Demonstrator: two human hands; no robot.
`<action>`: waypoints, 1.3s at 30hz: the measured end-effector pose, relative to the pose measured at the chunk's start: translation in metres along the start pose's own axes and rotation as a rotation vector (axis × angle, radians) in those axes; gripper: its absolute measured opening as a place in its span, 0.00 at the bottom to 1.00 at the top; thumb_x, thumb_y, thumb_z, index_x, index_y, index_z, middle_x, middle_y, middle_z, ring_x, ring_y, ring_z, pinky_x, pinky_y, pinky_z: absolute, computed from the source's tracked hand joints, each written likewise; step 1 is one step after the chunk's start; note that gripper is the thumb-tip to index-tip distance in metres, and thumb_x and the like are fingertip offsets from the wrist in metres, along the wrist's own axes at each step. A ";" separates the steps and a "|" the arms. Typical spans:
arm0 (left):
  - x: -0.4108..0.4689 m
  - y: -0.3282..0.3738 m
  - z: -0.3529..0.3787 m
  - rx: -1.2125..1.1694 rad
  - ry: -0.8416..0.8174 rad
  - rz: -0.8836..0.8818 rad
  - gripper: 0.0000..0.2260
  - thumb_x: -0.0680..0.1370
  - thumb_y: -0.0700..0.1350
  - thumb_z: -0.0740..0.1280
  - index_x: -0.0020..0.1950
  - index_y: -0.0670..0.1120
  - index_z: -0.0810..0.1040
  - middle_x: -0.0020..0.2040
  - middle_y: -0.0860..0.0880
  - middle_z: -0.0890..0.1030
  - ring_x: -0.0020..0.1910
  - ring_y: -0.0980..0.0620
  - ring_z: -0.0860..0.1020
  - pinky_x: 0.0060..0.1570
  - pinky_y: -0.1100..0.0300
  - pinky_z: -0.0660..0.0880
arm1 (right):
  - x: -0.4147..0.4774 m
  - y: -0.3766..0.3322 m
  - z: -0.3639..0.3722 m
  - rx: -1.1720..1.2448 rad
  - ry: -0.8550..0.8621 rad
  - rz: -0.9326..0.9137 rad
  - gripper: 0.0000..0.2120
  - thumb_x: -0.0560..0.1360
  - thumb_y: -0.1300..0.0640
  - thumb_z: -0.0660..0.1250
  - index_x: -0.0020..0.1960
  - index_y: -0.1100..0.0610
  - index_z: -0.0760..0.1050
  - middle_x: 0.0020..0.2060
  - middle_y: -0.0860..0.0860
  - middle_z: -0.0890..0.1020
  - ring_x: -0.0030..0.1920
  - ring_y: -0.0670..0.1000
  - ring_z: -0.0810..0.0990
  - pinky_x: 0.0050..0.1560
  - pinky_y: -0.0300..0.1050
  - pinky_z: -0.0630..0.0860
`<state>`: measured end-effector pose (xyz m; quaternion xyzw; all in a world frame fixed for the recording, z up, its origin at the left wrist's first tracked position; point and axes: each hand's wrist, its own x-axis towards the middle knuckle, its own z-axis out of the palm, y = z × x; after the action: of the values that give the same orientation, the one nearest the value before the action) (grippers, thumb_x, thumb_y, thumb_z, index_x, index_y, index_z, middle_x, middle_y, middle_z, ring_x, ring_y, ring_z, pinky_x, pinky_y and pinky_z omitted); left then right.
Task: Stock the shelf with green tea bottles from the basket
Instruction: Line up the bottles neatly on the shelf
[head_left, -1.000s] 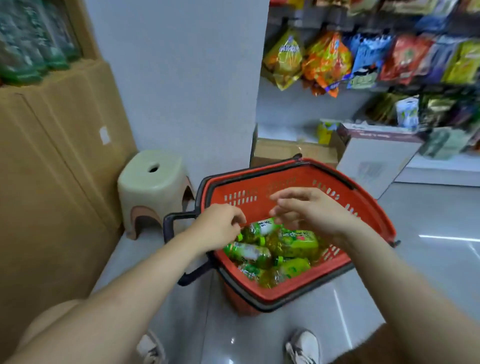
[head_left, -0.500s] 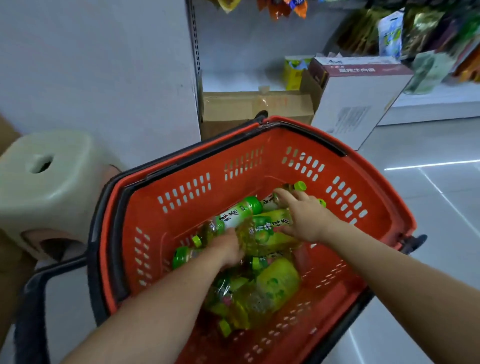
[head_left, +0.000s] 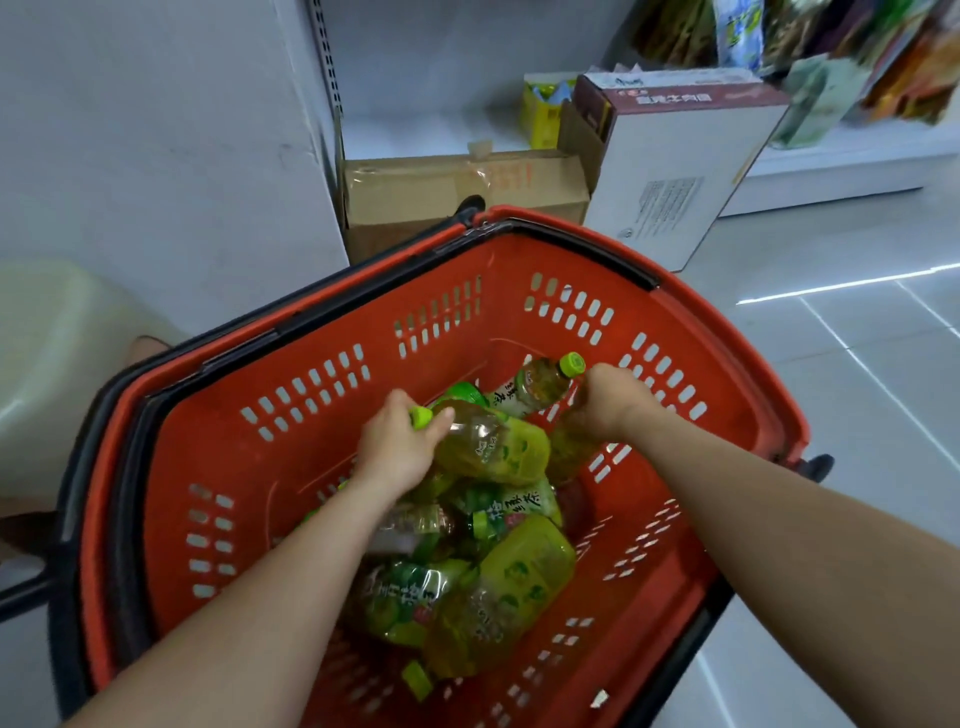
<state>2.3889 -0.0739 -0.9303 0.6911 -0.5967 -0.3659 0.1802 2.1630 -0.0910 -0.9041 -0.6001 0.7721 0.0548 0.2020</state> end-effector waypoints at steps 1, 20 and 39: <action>-0.002 0.009 -0.003 0.134 0.032 0.128 0.16 0.75 0.59 0.65 0.48 0.47 0.68 0.39 0.48 0.78 0.35 0.49 0.76 0.33 0.56 0.73 | -0.003 -0.005 -0.002 0.028 0.019 -0.034 0.07 0.72 0.57 0.69 0.40 0.58 0.73 0.38 0.53 0.78 0.38 0.53 0.79 0.33 0.44 0.74; -0.178 0.093 -0.230 0.297 0.714 0.497 0.15 0.73 0.59 0.65 0.43 0.48 0.72 0.37 0.42 0.80 0.41 0.38 0.77 0.39 0.50 0.71 | -0.207 -0.114 -0.192 0.263 0.662 -0.720 0.11 0.71 0.51 0.69 0.46 0.57 0.83 0.39 0.56 0.83 0.43 0.57 0.80 0.43 0.51 0.77; -0.587 -0.034 -0.504 0.695 1.416 0.063 0.12 0.77 0.53 0.64 0.50 0.44 0.74 0.43 0.42 0.79 0.45 0.37 0.76 0.41 0.50 0.68 | -0.544 -0.430 -0.187 0.866 0.340 -1.477 0.07 0.68 0.48 0.72 0.39 0.52 0.81 0.31 0.48 0.77 0.34 0.45 0.74 0.40 0.42 0.70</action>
<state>2.7639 0.4008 -0.4463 0.7592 -0.4394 0.3740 0.3011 2.6327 0.2228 -0.4603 -0.8177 0.1581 -0.4786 0.2783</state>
